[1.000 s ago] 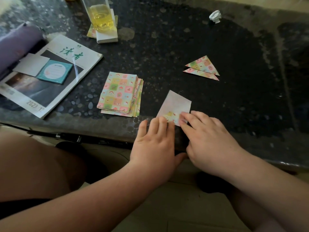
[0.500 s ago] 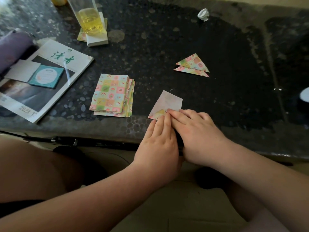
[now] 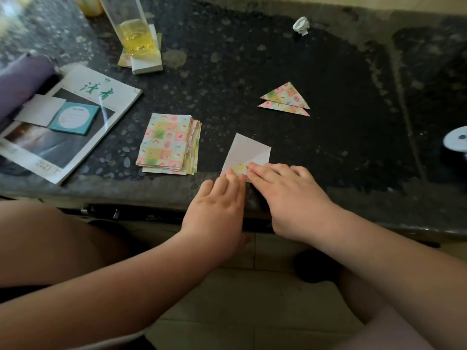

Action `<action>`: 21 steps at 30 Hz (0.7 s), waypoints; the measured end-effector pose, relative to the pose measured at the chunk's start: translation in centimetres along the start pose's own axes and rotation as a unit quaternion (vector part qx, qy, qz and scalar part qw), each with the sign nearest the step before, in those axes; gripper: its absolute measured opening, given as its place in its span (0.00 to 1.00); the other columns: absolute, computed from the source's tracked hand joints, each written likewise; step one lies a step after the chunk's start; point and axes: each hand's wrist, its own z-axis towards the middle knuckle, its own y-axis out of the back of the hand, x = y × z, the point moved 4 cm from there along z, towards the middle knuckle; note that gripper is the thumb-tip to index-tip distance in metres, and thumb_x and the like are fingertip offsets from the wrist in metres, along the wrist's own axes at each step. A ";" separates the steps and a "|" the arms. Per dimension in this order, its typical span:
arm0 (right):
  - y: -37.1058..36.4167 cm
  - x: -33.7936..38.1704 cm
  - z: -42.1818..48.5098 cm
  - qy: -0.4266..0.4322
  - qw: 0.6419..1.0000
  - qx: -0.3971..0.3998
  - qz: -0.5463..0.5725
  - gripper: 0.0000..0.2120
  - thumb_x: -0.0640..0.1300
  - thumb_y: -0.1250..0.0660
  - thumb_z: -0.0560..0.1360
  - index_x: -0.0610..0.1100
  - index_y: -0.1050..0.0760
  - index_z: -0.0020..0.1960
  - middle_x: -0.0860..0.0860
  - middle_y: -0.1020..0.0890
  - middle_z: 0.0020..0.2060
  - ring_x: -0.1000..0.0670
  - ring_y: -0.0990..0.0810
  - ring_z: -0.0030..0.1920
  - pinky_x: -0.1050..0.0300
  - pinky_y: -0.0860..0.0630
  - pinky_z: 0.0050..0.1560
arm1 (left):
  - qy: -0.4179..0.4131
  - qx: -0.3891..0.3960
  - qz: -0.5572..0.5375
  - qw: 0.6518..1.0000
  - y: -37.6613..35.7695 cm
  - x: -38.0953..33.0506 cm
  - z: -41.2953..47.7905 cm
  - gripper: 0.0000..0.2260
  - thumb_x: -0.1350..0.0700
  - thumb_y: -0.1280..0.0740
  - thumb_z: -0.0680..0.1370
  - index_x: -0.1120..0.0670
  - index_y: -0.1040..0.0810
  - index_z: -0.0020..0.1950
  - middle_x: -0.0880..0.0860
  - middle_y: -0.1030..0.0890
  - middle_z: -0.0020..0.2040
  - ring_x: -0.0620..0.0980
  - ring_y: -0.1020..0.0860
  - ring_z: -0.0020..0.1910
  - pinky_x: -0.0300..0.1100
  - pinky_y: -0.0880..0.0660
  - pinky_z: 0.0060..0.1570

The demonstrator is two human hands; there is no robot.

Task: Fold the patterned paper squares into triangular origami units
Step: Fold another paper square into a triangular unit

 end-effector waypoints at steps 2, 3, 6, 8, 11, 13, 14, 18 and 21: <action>-0.1 0.1 0.1 -0.001 1.000 -0.004 -0.009 0.45 0.48 0.31 0.77 0.54 0.56 0.84 0.56 0.54 0.83 0.49 0.52 0.82 0.42 0.49 0.81 | -0.001 0.004 0.014 1.000 0.0 0.0 -0.3 0.51 0.30 0.40 0.77 0.63 0.62 0.81 0.63 0.53 0.81 0.61 0.48 0.78 0.56 0.50 0.78; -0.1 0.1 0.2 -0.001 1.000 -0.006 -0.013 0.45 0.49 0.30 0.77 0.55 0.56 0.84 0.55 0.54 0.83 0.49 0.51 0.82 0.41 0.49 0.80 | 0.001 0.005 0.015 1.000 0.1 -0.1 -0.5 0.51 0.31 0.40 0.78 0.63 0.62 0.81 0.63 0.53 0.81 0.61 0.49 0.79 0.57 0.53 0.78; -0.2 0.5 0.3 0.002 1.000 -0.014 -0.015 0.44 0.50 0.31 0.77 0.58 0.55 0.83 0.53 0.52 0.83 0.46 0.49 0.81 0.39 0.48 0.80 | 0.005 0.004 -0.005 1.000 0.1 -1.0 -1.4 0.49 0.34 0.41 0.79 0.65 0.64 0.80 0.62 0.57 0.80 0.62 0.54 0.79 0.58 0.63 0.77; -0.2 0.6 0.4 0.002 1.000 -0.018 -0.015 0.43 0.50 0.32 0.78 0.59 0.54 0.83 0.52 0.51 0.83 0.45 0.48 0.80 0.39 0.48 0.79 | -0.001 -0.009 -0.035 0.999 0.2 -1.8 -1.9 0.46 0.36 0.41 0.80 0.64 0.59 0.81 0.60 0.54 0.80 0.61 0.54 0.79 0.58 0.64 0.78; -0.3 0.5 0.6 -0.002 1.000 -0.023 -0.016 0.41 0.52 0.32 0.77 0.61 0.53 0.82 0.52 0.49 0.83 0.45 0.46 0.79 0.39 0.48 0.79 | -0.015 -0.043 -0.071 0.996 0.7 -2.5 -2.4 0.44 0.35 0.36 0.76 0.64 0.44 0.80 0.61 0.41 0.77 0.60 0.44 0.77 0.57 0.50 0.80; -0.3 0.5 0.7 -0.007 0.999 -0.028 -0.018 0.40 0.53 0.33 0.78 0.62 0.53 0.82 0.52 0.48 0.82 0.44 0.45 0.79 0.39 0.48 0.79 | -0.014 -0.067 -0.098 0.993 0.8 -2.3 -2.4 0.39 0.37 0.32 0.72 0.62 0.32 0.74 0.61 0.32 0.73 0.61 0.36 0.74 0.57 0.40 0.77; -0.2 0.6 0.8 -0.009 0.999 -0.029 -0.017 0.40 0.53 0.33 0.78 0.63 0.53 0.82 0.51 0.47 0.82 0.43 0.44 0.78 0.38 0.48 0.79 | -0.009 -0.076 -0.114 0.991 0.7 -2.1 -2.3 0.36 0.38 0.30 0.70 0.61 0.28 0.69 0.61 0.29 0.70 0.62 0.33 0.71 0.57 0.36 0.74; 0.3 1.1 0.8 -0.010 1.000 -0.015 -0.023 0.40 0.56 0.32 0.78 0.64 0.53 0.81 0.50 0.45 0.81 0.42 0.43 0.77 0.35 0.48 0.78 | 0.017 -0.109 -0.155 0.982 1.4 -0.6 -1.6 0.23 0.48 0.30 0.67 0.59 0.24 0.56 0.60 0.24 0.60 0.62 0.26 0.60 0.55 0.27 0.58; 0.5 1.3 1.1 -0.012 0.999 -0.013 -0.041 0.36 0.54 0.32 0.78 0.58 0.47 0.80 0.48 0.43 0.79 0.42 0.41 0.75 0.35 0.46 0.78 | 0.003 -0.140 -0.184 0.973 2.4 0.0 -1.3 0.21 0.51 0.38 0.65 0.59 0.24 0.54 0.60 0.23 0.63 0.62 0.26 0.61 0.55 0.27 0.58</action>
